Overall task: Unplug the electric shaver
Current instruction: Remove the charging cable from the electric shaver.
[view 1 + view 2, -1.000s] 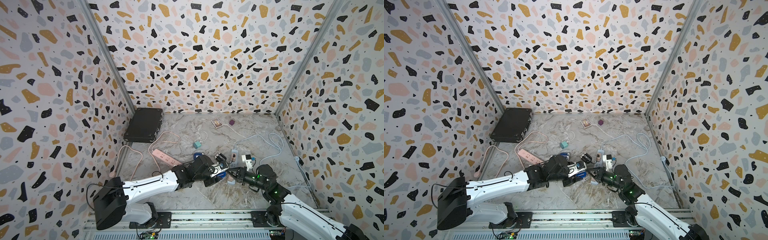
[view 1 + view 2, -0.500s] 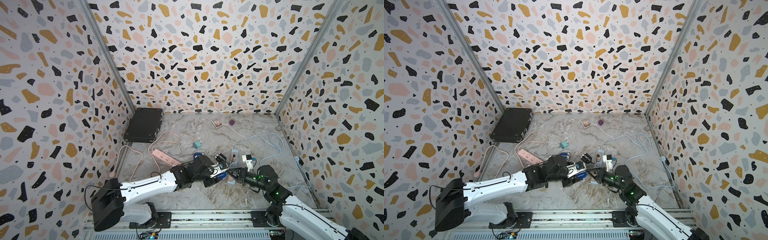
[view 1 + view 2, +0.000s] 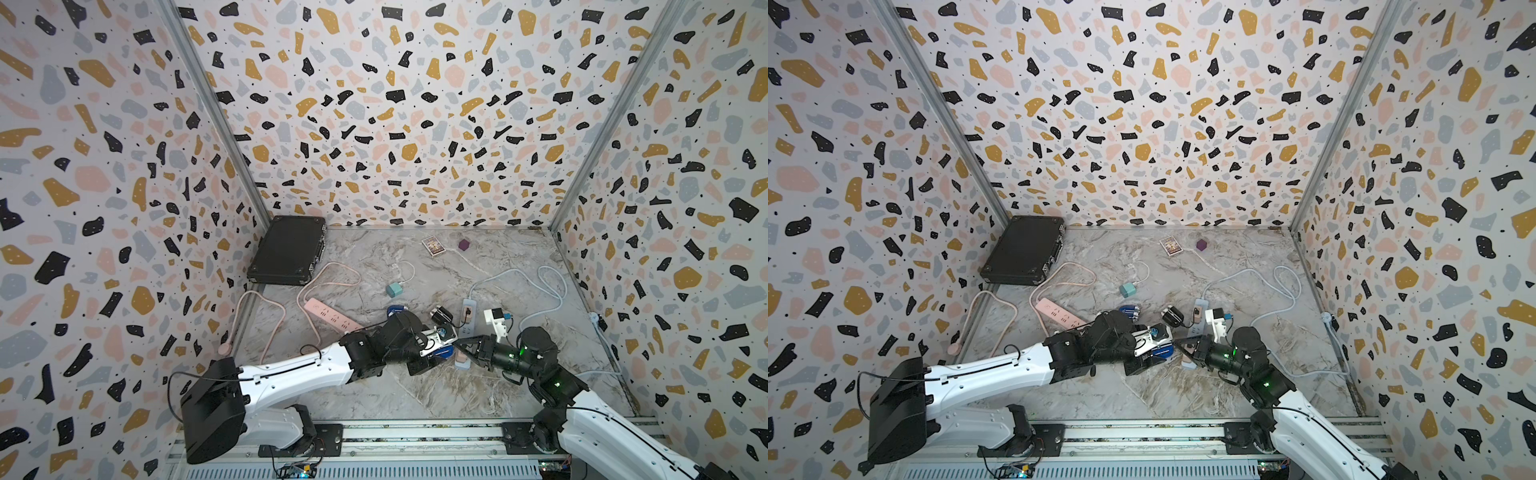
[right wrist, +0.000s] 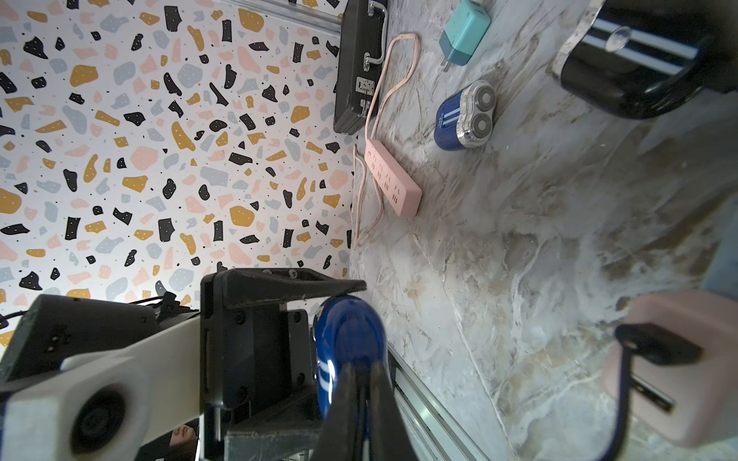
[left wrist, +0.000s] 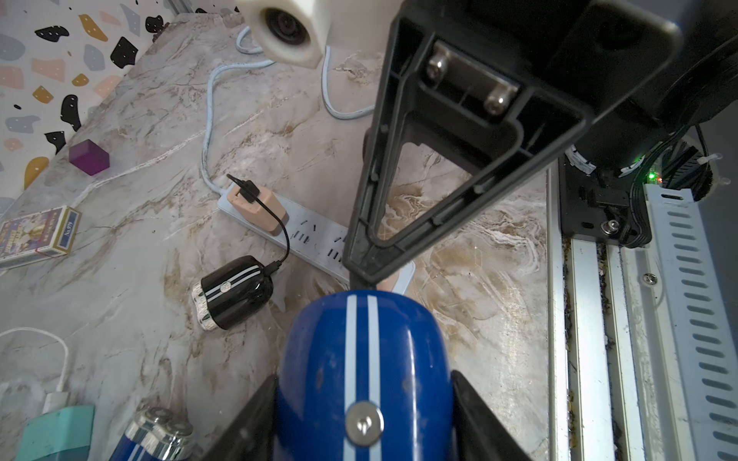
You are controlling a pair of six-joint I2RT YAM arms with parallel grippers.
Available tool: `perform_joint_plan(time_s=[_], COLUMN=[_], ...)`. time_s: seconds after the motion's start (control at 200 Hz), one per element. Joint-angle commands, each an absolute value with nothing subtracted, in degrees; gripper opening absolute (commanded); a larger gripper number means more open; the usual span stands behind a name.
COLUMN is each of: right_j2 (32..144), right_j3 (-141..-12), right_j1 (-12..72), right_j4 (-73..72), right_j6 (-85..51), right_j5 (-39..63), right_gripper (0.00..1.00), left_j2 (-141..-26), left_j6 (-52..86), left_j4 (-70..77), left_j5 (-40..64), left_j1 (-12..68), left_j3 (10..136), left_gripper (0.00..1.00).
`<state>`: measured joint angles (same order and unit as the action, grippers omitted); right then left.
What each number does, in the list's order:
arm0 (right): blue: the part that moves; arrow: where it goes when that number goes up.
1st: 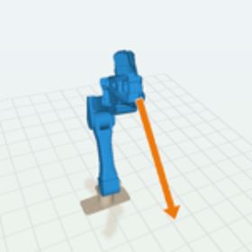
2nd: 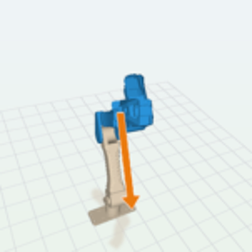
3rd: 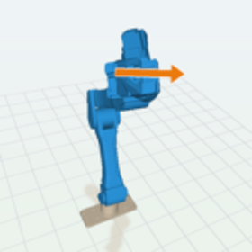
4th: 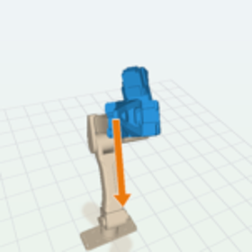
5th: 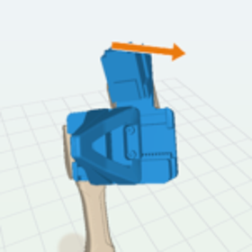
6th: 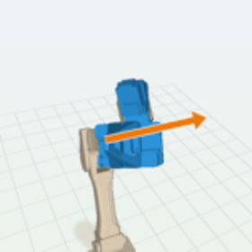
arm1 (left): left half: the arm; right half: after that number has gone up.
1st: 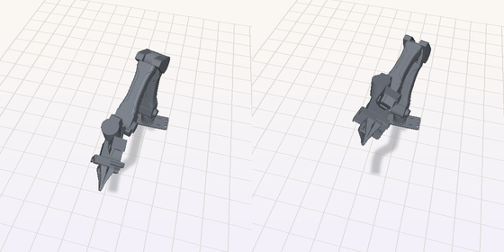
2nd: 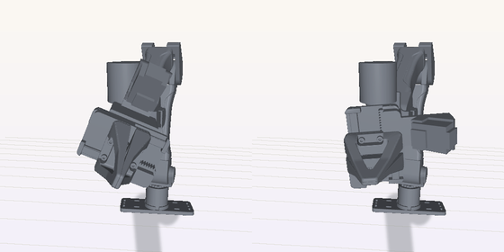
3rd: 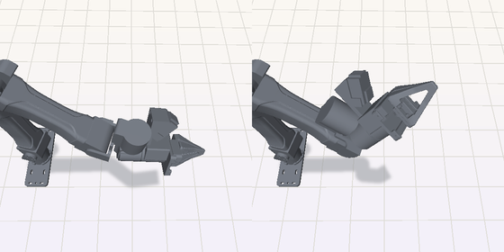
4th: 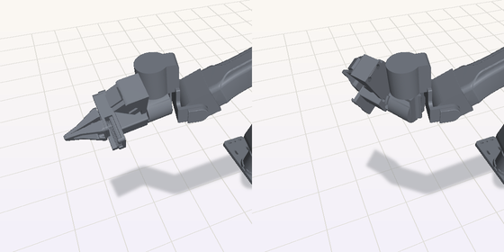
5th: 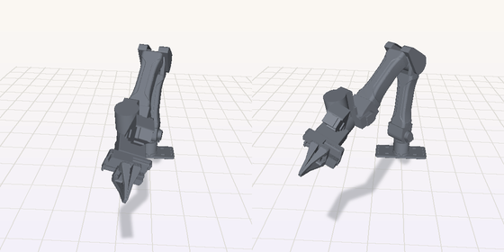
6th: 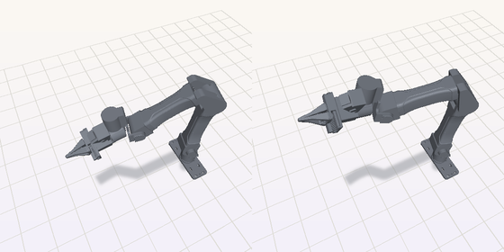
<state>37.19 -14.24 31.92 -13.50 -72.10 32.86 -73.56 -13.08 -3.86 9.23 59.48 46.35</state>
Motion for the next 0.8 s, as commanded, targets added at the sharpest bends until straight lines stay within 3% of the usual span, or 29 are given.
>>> perform_joint_plan(time_s=[0.0, 0.215, 0.796], right_j2=[36.6, 35.6, 33.9], right_j3=[-16.8, -19.3, -19.0], right_j1=[30.4, 30.3, 28.8], right_j4=[-8.3, -1.7, -0.7], right_j6=[-68.9, -65.4, -65.4], right_j5=[29.1, 26.7, 25.4], right_gripper=[0.00, 0.00, 0.00], left_j2=[-71.7, -71.5, -70.2], left_j6=[-13.1, -13.0, -13.0], left_j4=[-4.1, -4.3, -4.6], left_j5=[9.8, 8.8, 8.6], left_j1=[59.4, 59.4, 59.4], left_j3=[45.3, 45.2, 44.5], left_gripper=[0.33, 0.31, 0.30])
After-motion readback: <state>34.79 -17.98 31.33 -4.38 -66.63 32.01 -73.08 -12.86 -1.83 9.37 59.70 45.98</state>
